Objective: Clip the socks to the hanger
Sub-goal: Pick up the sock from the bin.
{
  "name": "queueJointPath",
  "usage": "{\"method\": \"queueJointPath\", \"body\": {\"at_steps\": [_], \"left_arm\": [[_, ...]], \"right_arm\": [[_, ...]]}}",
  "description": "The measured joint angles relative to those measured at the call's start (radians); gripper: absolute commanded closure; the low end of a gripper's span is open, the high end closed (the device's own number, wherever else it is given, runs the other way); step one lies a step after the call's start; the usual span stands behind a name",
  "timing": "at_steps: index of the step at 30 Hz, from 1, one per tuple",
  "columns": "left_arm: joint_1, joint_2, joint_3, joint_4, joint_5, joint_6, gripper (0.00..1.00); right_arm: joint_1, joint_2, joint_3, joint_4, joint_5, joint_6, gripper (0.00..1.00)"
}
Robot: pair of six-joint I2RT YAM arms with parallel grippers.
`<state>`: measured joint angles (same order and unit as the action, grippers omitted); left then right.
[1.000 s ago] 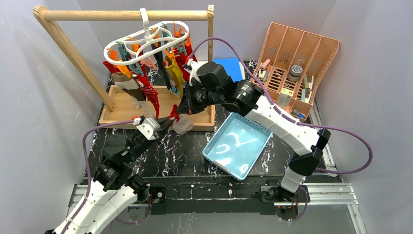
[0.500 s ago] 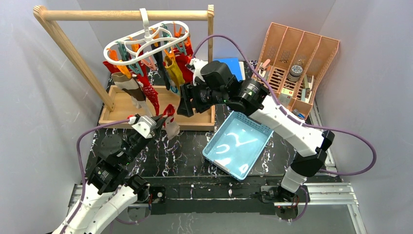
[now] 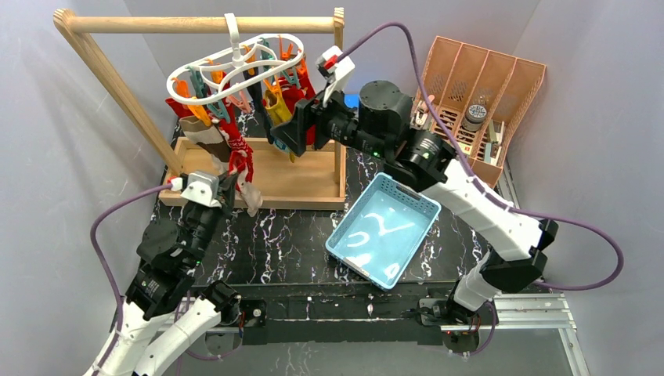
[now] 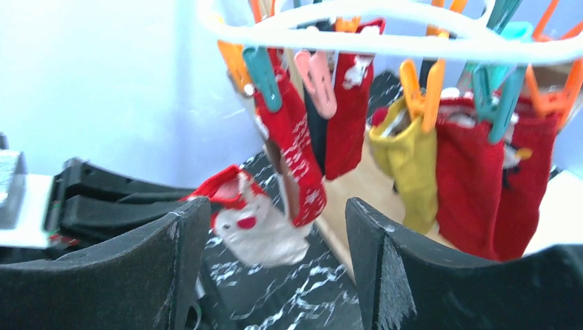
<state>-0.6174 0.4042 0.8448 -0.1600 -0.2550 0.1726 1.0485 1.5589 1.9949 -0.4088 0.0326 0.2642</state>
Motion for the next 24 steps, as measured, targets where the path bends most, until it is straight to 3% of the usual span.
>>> {"method": "queueJointPath", "body": {"at_steps": [6,12,19,24], "left_arm": [[0.000,0.019,0.042,-0.013,-0.079,-0.067,1.00],[0.000,0.051,0.047,-0.012,-0.077,-0.105,1.00],[0.000,0.056,0.046,0.001,-0.074,-0.114,1.00],[0.000,0.058,0.040,0.007,-0.074,-0.114,1.00]], "right_arm": [[0.006,0.080,-0.040,0.212,0.072,-0.087,0.25],[0.021,0.187,-0.035,0.363,0.134,-0.137,0.43],[0.039,0.303,0.032,0.444,0.179,-0.145,0.47],[0.040,0.320,0.034,0.497,0.235,-0.142,0.55]]}}
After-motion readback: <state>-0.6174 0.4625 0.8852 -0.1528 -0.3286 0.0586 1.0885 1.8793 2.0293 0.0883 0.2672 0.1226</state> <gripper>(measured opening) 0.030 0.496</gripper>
